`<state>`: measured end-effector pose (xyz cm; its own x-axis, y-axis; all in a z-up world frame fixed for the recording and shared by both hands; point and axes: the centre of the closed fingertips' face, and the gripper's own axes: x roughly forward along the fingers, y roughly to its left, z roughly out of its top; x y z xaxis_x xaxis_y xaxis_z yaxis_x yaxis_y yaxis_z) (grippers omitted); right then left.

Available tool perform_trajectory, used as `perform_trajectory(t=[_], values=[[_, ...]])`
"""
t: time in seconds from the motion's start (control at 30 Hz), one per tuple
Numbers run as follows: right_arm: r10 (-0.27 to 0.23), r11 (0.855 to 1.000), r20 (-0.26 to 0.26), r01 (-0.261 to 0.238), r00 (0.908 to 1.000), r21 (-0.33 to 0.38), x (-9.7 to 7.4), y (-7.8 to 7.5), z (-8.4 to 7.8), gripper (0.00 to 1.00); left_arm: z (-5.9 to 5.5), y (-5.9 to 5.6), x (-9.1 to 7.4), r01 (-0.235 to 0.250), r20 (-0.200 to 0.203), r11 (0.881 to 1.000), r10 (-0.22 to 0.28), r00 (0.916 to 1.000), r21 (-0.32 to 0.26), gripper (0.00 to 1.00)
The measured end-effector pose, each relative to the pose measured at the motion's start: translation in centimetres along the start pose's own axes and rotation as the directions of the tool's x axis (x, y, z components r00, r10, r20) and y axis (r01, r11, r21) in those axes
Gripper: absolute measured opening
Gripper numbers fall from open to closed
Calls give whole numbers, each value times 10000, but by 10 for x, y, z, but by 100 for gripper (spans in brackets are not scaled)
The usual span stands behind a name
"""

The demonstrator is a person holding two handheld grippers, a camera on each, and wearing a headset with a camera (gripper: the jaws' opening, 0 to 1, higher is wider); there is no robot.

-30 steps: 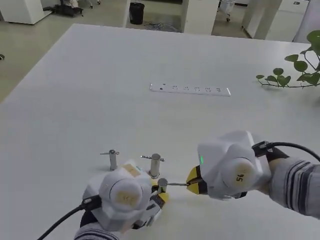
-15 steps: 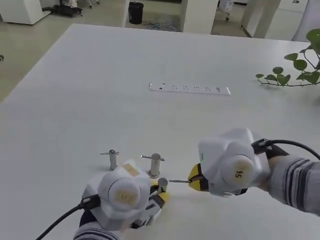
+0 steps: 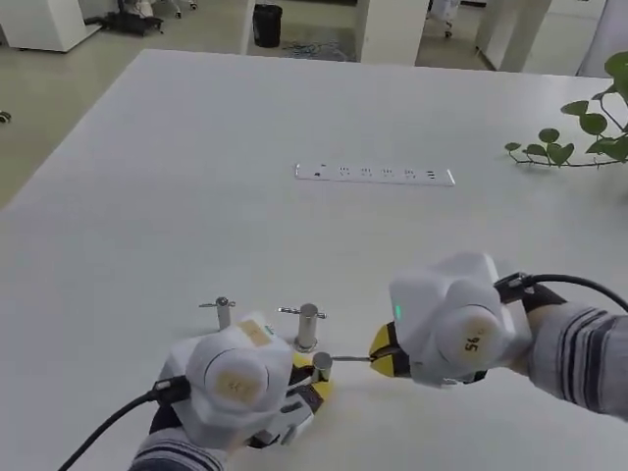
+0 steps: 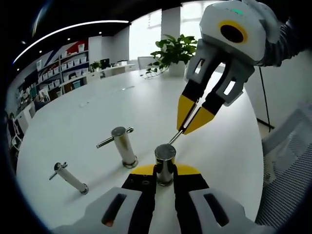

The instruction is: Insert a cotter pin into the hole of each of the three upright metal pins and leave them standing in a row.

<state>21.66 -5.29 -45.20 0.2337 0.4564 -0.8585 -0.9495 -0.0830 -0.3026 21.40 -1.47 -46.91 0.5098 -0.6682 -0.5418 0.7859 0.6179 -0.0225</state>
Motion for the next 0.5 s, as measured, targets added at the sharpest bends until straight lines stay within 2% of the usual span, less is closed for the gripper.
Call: perform_trajectory(t=[0.27, 0.5], values=[[45, 10000, 102, -44, 9999, -18, 2, 3, -1, 0, 0, -1, 0, 571, -45, 9970, -570, 9984, 514, 10], [27, 10000, 201, -26, 9998, -35, 4, 2, -1, 0, 0, -1, 0, 857, -29, 9943, -857, 9963, 641, 9]])
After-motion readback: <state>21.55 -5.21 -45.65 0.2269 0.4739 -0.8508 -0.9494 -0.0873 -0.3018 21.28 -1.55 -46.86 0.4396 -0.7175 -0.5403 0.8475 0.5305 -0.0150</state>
